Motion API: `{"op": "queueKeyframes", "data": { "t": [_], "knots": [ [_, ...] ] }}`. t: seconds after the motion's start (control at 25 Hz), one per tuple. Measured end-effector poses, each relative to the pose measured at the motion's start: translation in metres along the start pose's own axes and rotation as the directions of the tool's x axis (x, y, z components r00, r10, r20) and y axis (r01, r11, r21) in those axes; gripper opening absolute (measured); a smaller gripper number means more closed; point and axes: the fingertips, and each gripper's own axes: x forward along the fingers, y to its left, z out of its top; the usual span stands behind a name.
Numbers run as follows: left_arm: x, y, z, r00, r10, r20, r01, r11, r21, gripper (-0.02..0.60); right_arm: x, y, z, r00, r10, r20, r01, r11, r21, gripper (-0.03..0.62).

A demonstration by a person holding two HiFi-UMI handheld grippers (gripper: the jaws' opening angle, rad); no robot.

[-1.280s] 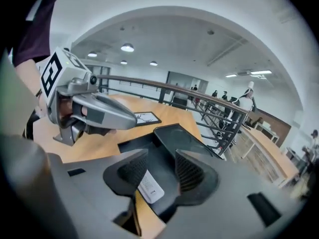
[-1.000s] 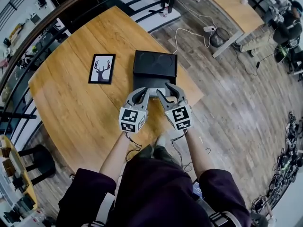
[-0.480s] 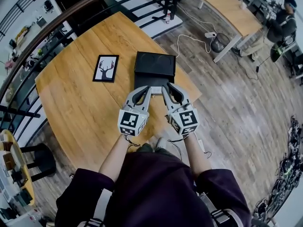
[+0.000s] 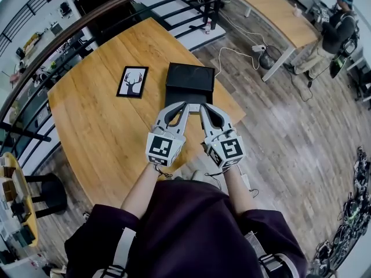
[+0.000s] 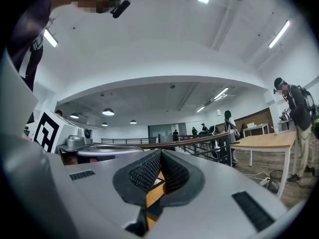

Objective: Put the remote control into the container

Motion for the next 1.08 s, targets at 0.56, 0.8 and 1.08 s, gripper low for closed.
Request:
{"op": "queueKeyframes", "data": {
  "t": [0.56,0.8,1.08],
  "knots": [
    [-0.004,-0.012,0.001,1.0,-0.009,0.0,0.009,1.0,-0.001,0.012,-0.013,0.004,0.0,1.0,0.001,0.01,-0.001,1.0,-0.02,0.017],
    [-0.005,-0.016,0.0,1.0,-0.013,-0.003,0.013,1.0,0.002,0.012,-0.017,0.004,-0.002,1.0,0.002,0.004,-0.002,1.0,-0.022,0.017],
    [-0.003,-0.015,-0.003,1.0,-0.007,-0.015,0.007,1.0,-0.001,0.012,-0.015,0.004,0.0,1.0,0.008,0.0,-0.008,1.0,-0.021,0.017]
  ]
}}
